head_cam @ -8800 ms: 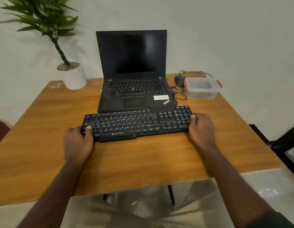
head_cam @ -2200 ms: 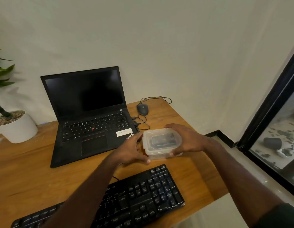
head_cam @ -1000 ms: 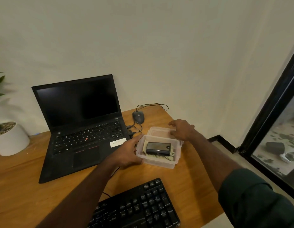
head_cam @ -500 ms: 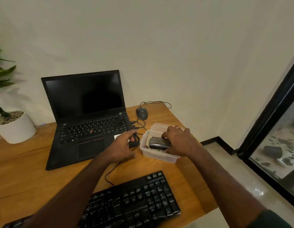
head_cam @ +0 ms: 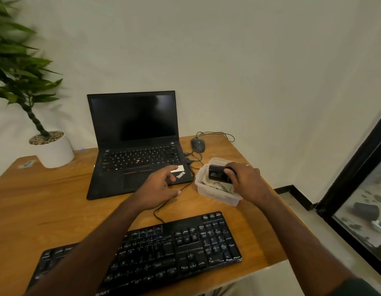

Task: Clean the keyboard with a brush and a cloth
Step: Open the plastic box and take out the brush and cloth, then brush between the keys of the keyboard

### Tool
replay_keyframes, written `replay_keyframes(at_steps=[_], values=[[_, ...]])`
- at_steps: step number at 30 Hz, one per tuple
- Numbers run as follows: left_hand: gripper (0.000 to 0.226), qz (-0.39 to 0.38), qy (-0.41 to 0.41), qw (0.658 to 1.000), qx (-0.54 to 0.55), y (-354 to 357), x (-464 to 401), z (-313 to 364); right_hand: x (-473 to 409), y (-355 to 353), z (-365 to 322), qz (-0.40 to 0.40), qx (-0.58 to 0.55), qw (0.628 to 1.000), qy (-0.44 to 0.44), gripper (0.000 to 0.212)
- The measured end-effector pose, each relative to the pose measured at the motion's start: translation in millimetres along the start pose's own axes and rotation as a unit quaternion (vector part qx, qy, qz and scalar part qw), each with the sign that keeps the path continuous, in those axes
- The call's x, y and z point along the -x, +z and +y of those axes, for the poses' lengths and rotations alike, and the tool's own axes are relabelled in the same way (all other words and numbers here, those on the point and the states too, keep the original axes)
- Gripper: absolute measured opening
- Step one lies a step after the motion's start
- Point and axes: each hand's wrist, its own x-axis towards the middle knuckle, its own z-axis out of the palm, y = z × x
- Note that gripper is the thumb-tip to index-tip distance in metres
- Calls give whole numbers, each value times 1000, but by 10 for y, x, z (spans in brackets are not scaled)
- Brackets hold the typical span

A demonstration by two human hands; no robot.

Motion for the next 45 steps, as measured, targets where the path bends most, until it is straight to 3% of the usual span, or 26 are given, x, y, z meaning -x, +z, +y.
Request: replay_keyframes(at_steps=[3, 5, 6, 9, 10, 11, 15, 18, 19, 24, 26, 28, 32, 39, 45], values=[[74, 21, 6, 1000, -8, -83, 196, -67, 50, -55, -159, 103, -155, 982, 36, 30], [72, 35, 2, 999, -9, -147, 327, -112, 114, -127, -390, 132, -303, 939, 91, 31], [70, 43, -2, 999, -13, -184, 390, -133, 159, -156, -537, 107, -406, 899, 124, 30], [65, 79, -16, 996, -29, -317, 633, -191, 341, -182, -957, -54, -689, 703, 169, 25], [63, 92, -21, 995, -38, -369, 753, -212, 395, -146, -1058, -95, -719, 668, 167, 25], [61, 101, -24, 993, -55, -426, 900, -242, 443, -94, -1155, -129, -725, 657, 160, 25], [68, 73, -38, 982, -169, -620, 1622, -452, 678, 117, -1504, -206, -637, 731, 134, 26], [84, 60, -61, 971, -223, -704, 2105, -625, 840, 234, -1708, -236, -606, 751, 120, 20], [86, 69, -66, 969, -228, -729, 2235, -683, 879, 256, -1757, -234, -580, 772, 113, 18], [82, 103, -98, 975, -169, -807, 2681, -965, 1027, 293, -1942, -143, -424, 891, 74, 15], [93, 100, -99, 978, -157, -768, 2722, -1014, 1068, 321, -1978, -104, -375, 920, 49, 21], [103, 107, -105, 975, -165, -721, 2731, -1045, 1095, 328, -2015, -90, -349, 932, 37, 21], [101, 133, -125, 972, -148, -727, 2755, -1053, 1147, 346, -2086, -82, -303, 949, 5, 5], [100, 151, -122, 965, -176, -640, 2737, -1043, 1164, 522, -2119, -80, -311, 947, 17, 17], [106, 170, -144, 958, -181, -508, 2746, -924, 1055, 558, -2137, -86, -314, 945, -28, 22]])
